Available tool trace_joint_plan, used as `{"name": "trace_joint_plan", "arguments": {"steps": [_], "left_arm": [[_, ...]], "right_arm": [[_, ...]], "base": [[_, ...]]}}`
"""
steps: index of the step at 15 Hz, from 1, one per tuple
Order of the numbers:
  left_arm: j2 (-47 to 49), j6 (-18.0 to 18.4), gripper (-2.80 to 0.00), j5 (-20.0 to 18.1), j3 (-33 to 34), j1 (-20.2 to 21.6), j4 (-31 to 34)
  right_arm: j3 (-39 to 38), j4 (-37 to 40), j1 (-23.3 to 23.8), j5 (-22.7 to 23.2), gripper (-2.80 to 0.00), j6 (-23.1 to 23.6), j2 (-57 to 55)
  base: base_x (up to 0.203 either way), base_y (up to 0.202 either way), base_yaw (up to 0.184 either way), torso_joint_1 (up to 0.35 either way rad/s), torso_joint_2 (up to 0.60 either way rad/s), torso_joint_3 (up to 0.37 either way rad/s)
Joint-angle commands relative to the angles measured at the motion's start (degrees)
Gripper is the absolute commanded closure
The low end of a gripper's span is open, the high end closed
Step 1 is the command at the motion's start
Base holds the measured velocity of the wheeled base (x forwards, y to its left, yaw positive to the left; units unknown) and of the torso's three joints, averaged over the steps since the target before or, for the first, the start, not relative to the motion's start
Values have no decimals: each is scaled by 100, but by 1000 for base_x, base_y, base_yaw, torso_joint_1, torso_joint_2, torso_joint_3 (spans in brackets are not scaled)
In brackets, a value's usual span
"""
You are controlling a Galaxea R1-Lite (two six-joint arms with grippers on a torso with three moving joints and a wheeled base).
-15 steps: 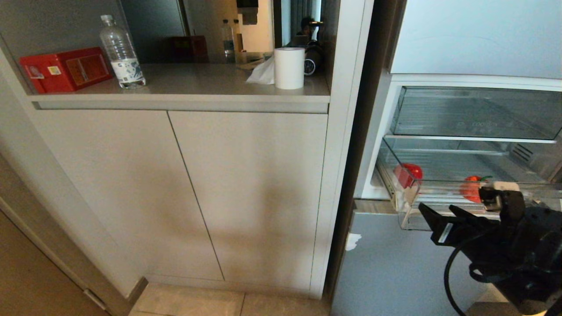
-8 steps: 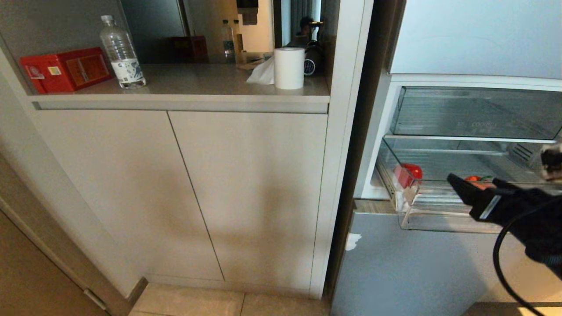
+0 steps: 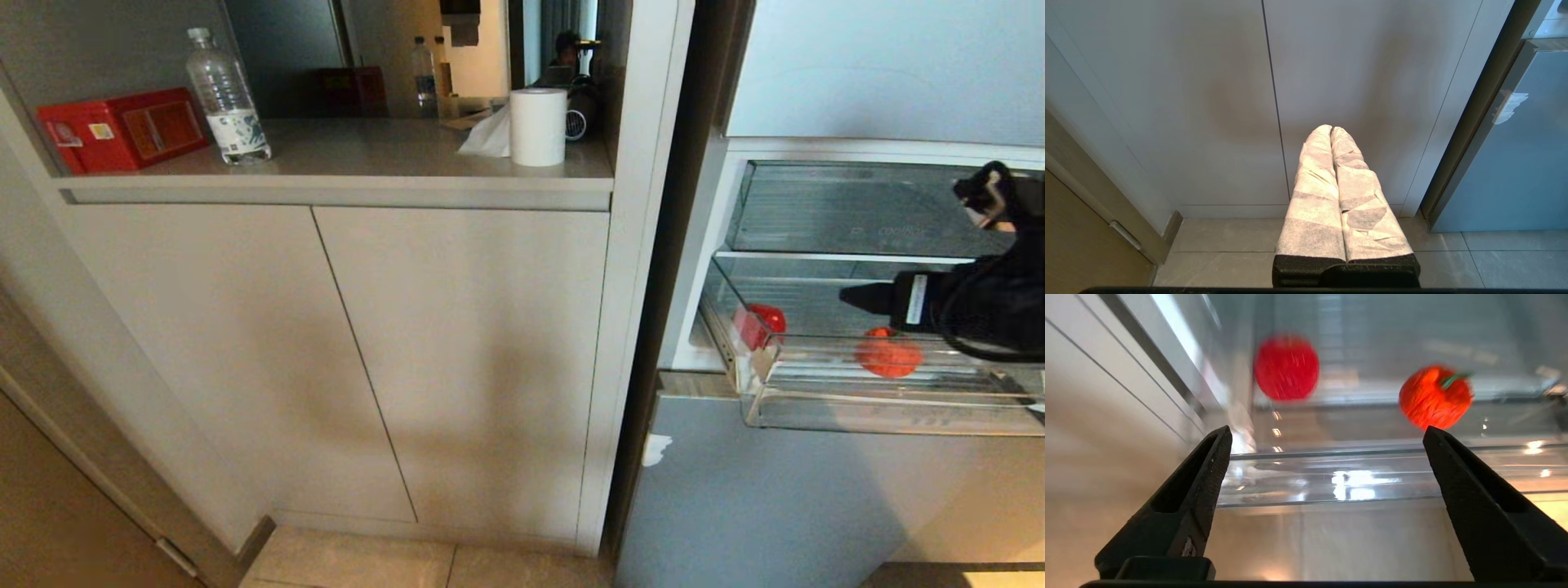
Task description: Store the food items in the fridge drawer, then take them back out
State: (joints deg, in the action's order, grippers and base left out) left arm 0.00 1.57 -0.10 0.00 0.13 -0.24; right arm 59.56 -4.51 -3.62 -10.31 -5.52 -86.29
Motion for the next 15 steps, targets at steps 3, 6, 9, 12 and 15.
{"name": "trace_joint_plan", "arguments": {"steps": [3,6,9,12,15], "left_arm": [[9,1,0,1,9,-5,-2],[9,1,0,1,9,-4,-2],[9,1,0,1,9,4,-2],[9,1,0,1,9,4,-2],[9,1,0,1,9,-5,-2]], "right_arm": [[700,669,116,47,-280,115,-1252],[1065,1446,153,322,-280,75,-1332],[1173,1757,228,401,-280,51,-1311],[1338,2402,335,526,-280,-17,-1030],[1703,2511,353,574,-280,-109,-1185]], "base": [[0,0,0,0,0,0],[0,0,0,0,0,0],[0,0,0,0,0,0],[0,0,0,0,0,0],[0,0,0,0,0,0]]}}
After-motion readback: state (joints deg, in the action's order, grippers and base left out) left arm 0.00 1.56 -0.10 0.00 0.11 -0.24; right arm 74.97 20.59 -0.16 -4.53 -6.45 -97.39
